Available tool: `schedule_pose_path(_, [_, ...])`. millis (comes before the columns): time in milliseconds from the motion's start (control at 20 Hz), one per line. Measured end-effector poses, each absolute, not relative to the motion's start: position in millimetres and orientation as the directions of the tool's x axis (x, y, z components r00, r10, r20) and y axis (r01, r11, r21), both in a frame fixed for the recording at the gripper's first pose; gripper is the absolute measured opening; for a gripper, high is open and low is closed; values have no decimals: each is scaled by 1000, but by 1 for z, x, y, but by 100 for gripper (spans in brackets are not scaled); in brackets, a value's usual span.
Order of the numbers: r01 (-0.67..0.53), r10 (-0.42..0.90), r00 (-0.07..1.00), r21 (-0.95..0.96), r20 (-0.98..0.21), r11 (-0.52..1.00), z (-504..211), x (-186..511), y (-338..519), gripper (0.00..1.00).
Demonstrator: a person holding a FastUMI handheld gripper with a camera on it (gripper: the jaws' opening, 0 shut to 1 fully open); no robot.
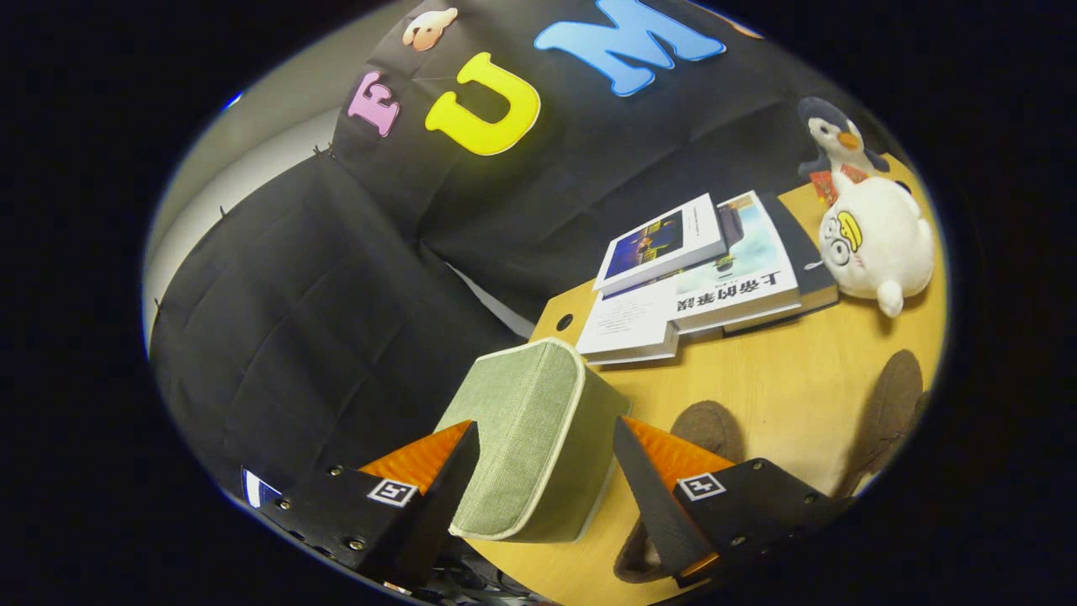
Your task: Open the storage box then place both shoes into the box .Put the left shoe in first, then the right shoe, with the right side of both shoes facing outward in a uniform manner.
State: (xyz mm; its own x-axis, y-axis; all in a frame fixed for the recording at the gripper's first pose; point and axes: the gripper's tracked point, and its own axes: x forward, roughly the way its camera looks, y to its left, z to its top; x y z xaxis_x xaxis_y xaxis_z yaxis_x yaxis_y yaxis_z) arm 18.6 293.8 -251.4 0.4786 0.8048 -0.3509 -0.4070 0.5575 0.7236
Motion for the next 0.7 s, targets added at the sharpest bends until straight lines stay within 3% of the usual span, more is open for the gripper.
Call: schedule_pose_path(700, [-227,945,218,929,-245,293,-310,1,359,97])
